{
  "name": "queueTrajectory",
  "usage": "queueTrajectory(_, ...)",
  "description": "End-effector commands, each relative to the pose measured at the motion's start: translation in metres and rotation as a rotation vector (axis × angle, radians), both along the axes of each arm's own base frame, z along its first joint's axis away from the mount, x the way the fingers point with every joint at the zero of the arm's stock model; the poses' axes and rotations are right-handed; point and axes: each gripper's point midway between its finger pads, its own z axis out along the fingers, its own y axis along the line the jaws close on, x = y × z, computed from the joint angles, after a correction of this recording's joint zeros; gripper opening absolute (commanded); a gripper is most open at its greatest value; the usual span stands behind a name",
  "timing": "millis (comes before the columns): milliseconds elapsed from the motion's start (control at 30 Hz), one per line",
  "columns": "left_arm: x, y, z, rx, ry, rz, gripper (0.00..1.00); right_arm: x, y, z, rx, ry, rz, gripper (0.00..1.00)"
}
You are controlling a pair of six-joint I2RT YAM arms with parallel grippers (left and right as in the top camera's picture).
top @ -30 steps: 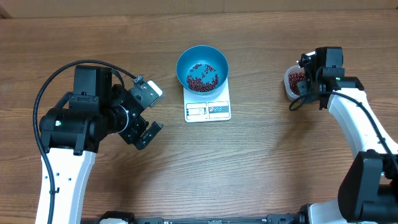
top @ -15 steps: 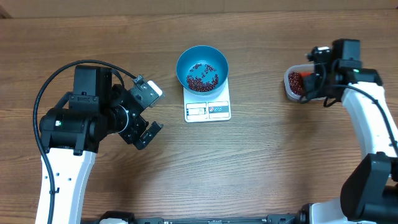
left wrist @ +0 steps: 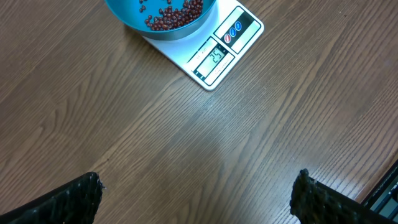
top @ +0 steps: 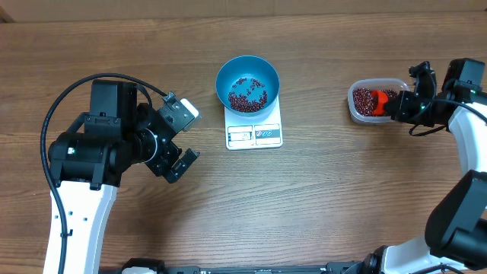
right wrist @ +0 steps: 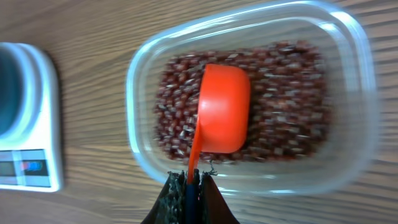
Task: Scoop item into bowl and weigh 150g on scale
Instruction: 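Dip the scoop into the bean tub with the right gripper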
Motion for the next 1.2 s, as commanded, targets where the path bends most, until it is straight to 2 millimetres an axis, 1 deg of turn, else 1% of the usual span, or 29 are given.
queueTrajectory(0, 0.0, -0.001, -0.002, -0.003, 0.011, 0.006, 1.0, 0.008, 0.025, 0.017, 0.149, -0.058, 0.058, 0.03)
queueTrajectory(133, 0.0, -0.001, -0.002, -0.003, 0.011, 0.006, 1.0, 0.009, 0.024, 0.019, 0.18, -0.043, 0.018, 0.04)
queueTrajectory(267, 0.0, -0.001, -0.002, -0.003, 0.01, 0.006, 1.0, 0.011, 0.018, 0.018, 0.21, -0.025, -0.052, 0.03)
queueTrajectory(400, 0.0, -0.001, -0.002, -0.004, 0.01, 0.006, 1.0, 0.012, 0.001, 0.007, 0.22, 0.025, -0.159, 0.04)
queueTrajectory(500, 0.0, -0.001, -0.002, -0.003, 0.011, 0.006, 1.0, 0.012, -0.007, 0.0, 0.226, 0.036, -0.18, 0.04)
queueTrajectory(700, 0.0, -0.001, -0.002, -0.003, 0.011, 0.006, 1.0, 0.009, -0.026, -0.002, 0.234, 0.034, -0.226, 0.04)
queueTrajectory(1000, 0.0, -0.001, -0.002, -0.003, 0.01, 0.006, 0.99, 0.004, -0.044, 0.021, 0.415, -0.047, -0.254, 0.03)
queueTrajectory(1167, 0.0, -0.001, -0.002, -0.003, 0.011, 0.006, 1.0, -0.001, -0.054, 0.029, 0.479, -0.074, -0.275, 0.04)
